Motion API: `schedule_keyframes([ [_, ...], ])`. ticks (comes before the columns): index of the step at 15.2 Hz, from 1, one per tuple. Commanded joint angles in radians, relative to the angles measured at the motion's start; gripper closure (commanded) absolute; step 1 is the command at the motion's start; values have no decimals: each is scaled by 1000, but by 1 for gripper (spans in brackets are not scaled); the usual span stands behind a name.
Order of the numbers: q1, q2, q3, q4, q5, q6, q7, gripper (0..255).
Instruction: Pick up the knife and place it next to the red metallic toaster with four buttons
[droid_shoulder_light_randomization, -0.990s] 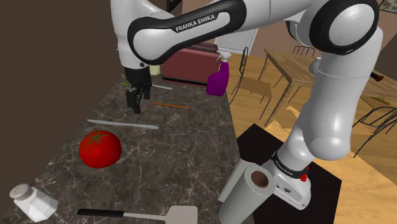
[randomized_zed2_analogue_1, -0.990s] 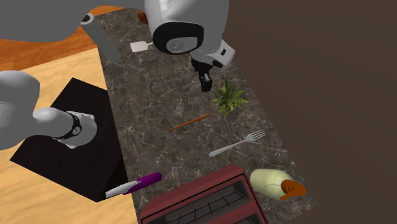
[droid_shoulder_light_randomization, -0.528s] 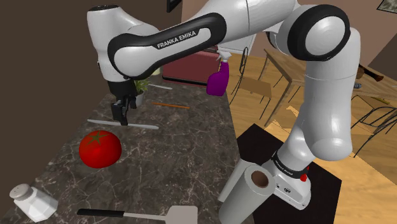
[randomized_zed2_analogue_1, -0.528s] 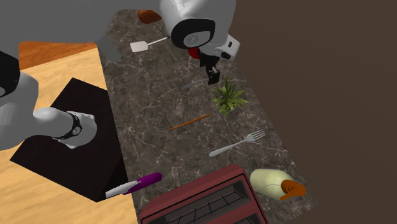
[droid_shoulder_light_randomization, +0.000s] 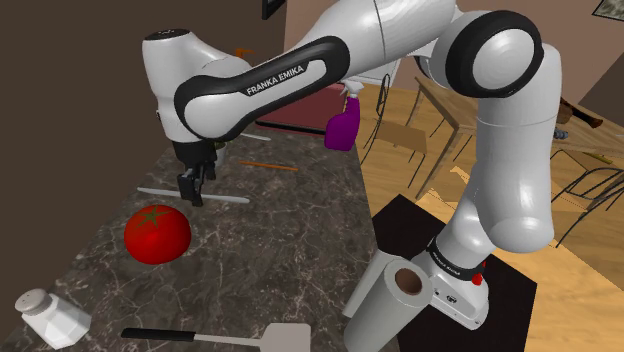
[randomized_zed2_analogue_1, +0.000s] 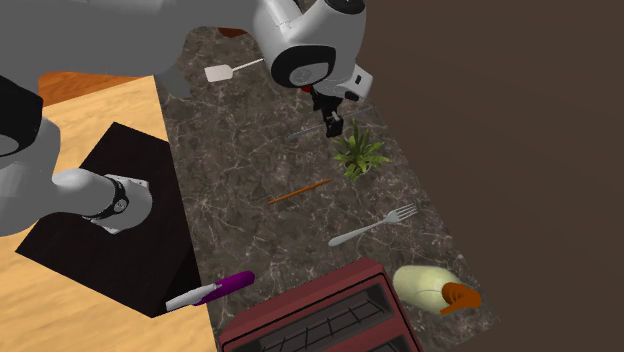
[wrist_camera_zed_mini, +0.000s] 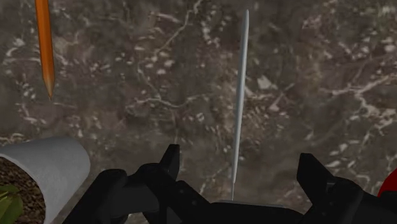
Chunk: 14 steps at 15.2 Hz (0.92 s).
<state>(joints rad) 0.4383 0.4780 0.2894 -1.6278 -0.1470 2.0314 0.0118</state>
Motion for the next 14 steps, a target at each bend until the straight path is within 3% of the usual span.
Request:
schedule_keyframes([
  [1, 0, 1, 0, 0, 0, 1, 0, 0],
  [4, 0, 1, 0, 0, 0, 1, 0, 0],
  [5, 0, 1, 0, 0, 0, 1, 0, 255],
  [14, 0, 1, 0, 0, 0, 1, 0, 255],
])
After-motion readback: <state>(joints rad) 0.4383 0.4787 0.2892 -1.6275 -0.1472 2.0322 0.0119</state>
